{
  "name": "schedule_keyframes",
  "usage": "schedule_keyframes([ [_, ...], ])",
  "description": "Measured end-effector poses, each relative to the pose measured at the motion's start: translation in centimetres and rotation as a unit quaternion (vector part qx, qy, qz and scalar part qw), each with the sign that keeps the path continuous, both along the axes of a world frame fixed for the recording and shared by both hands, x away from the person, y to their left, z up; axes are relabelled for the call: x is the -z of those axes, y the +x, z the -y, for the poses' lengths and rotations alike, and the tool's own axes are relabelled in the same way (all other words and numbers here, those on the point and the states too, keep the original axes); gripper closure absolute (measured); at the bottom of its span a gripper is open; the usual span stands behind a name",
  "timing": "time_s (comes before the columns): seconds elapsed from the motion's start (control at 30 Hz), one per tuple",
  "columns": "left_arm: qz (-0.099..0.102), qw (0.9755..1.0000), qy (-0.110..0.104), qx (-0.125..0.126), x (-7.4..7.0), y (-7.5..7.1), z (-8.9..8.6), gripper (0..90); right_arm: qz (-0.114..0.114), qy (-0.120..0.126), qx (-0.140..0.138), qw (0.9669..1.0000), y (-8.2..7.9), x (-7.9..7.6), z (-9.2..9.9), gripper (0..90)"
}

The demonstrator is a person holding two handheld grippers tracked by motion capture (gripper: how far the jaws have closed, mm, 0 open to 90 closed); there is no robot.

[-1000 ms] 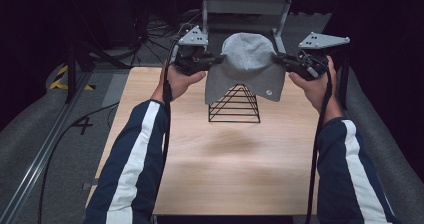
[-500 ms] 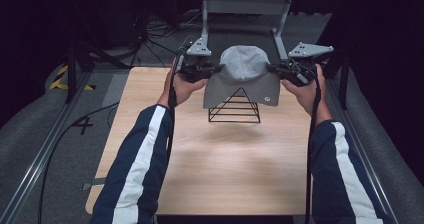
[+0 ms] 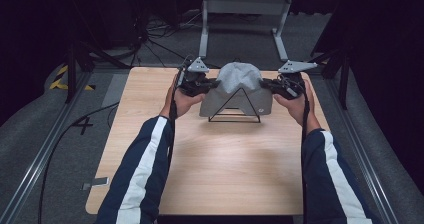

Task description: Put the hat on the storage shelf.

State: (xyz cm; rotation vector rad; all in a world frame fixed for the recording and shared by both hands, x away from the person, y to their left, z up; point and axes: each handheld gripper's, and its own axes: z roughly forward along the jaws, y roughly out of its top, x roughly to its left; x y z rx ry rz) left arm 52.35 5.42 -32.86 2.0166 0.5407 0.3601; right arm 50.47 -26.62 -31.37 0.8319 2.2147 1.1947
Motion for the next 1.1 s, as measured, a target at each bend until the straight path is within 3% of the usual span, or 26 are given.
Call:
schedule_keyframes([
  [0.1, -0.003, 1.0, -0.004, 0.006, 1.0, -0.2, 0.0, 85.5, -0.005, 0.002, -0.002, 1.0, -0.1, 0.7, 0.1, 86.1],
  [0.13, -0.006, 1.0, -0.002, 0.005, 1.3, -0.3, 0.0, 85.5, -0.009, 0.006, -0.003, 0.9999, -0.2, 1.0, 0.1, 86.1],
  [0.17, 0.0, 0.9999, 0.015, 0.001, 1.8, -0.4, 0.1, 85.5, -0.014, 0.006, -0.003, 0.9999, -0.3, 1.7, 0.2, 86.1],
  [0.37, -0.008, 0.9998, 0.015, -0.008, 3.1, -0.3, 0.3, 85.5, -0.027, -0.005, 0.003, 0.9996, -0.3, 3.3, 0.3, 86.1],
  [0.73, -0.023, 0.9982, 0.055, -0.009, 5.3, -0.1, 1.0, 85.4, -0.051, -0.026, 0.016, 0.9982, 0.0, 5.6, 0.3, 86.0],
  [0.9, -0.026, 0.9975, 0.064, -0.011, 5.8, -0.1, 1.2, 85.4, -0.054, -0.029, 0.018, 0.998, 0.0, 5.8, 0.0, 86.0],
  [1.1, -0.022, 0.998, 0.054, -0.024, 5.4, -0.3, 0.8, 84.5, -0.055, -0.032, 0.025, 0.9977, 0.0, 6.0, 0.0, 85.1],
])
